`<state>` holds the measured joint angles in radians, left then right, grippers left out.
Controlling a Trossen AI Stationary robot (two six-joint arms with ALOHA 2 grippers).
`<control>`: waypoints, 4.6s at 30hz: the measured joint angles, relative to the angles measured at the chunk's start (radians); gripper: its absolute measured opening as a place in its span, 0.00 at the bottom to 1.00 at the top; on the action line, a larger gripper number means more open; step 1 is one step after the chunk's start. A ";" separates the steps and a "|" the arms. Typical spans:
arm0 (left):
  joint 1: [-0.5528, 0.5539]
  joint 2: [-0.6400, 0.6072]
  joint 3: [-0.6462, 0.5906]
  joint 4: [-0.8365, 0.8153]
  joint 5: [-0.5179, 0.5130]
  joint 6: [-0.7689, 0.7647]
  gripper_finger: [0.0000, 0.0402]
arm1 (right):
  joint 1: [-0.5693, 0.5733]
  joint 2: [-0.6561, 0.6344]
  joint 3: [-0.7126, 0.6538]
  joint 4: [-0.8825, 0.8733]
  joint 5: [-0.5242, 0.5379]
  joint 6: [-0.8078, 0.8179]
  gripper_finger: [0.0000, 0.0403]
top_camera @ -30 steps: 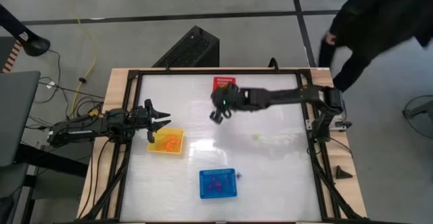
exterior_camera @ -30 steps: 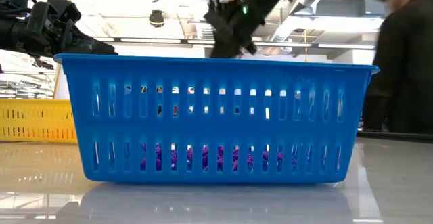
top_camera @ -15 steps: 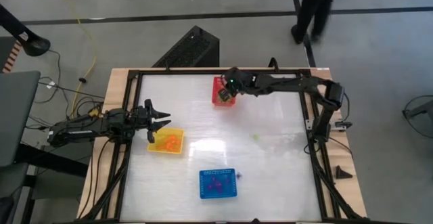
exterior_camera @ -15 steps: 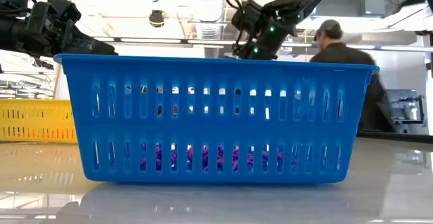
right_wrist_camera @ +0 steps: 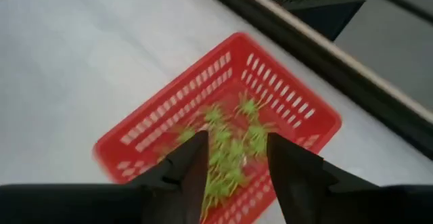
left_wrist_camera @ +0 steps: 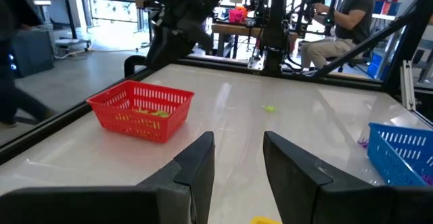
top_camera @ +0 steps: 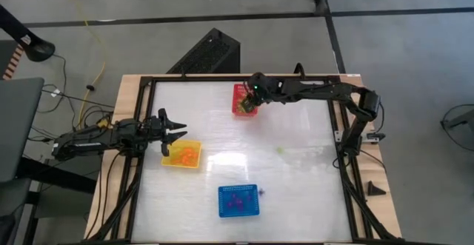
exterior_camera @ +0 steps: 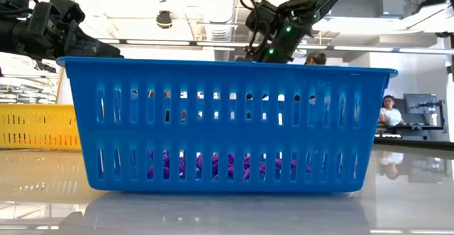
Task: Sort Halloween decoration
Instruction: Put the green spider toy into the red basket, then put the purple spider toy into the blue basket
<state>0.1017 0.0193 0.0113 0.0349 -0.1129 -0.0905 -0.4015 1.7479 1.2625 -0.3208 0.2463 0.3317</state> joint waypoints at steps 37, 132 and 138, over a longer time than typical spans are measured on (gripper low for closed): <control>0.000 0.000 0.000 0.000 0.000 0.000 0.29 | 0.864 -0.198 -0.821 0.456 0.638 0.632 0.46; 0.000 0.000 0.000 0.000 0.000 0.000 0.29 | 1.335 0.002 -0.187 -0.145 0.680 0.678 0.47; 0.000 0.000 0.000 0.000 0.000 0.000 0.29 | 1.345 0.162 -0.187 -0.138 0.756 0.783 0.47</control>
<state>0.1020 0.0196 0.0113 0.0349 -0.1131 -0.0906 0.9438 1.9096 1.0752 -0.4590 1.0023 1.1148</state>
